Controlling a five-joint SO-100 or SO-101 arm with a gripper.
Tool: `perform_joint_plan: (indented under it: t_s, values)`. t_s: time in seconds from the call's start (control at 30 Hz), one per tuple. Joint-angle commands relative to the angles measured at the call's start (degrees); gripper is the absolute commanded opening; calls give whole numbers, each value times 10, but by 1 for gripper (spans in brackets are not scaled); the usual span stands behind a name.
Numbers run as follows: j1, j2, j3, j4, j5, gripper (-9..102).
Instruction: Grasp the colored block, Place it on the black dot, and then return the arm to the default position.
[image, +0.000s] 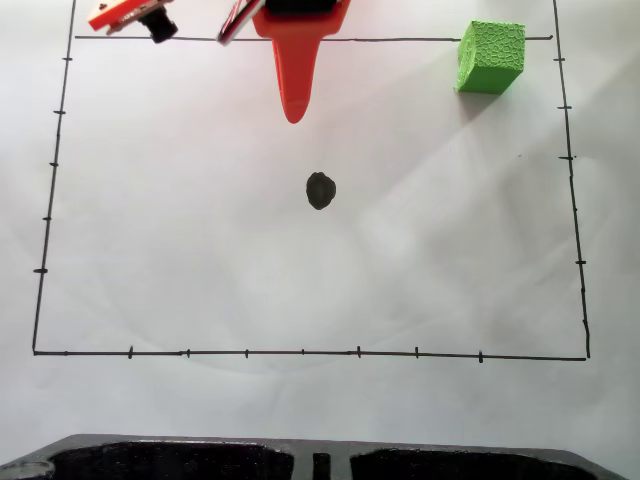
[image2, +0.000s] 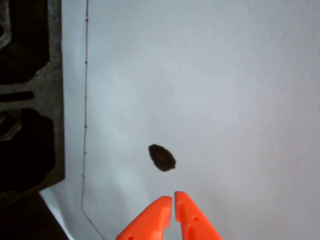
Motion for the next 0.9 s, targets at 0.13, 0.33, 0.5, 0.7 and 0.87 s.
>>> perform_joint_plan:
  t_s: [0.13, 0.33, 0.5, 0.7, 0.87]
  values:
    - [4, 6, -3, -8, 3, 0]
    - [0, 6, -3, -5, 5, 0]
    - [-4, 6, -4, -4, 15, 0]
    - [-11, 5, -4, -2, 20, 0]
    - [-13, -17, -40, 24, 43, 0]
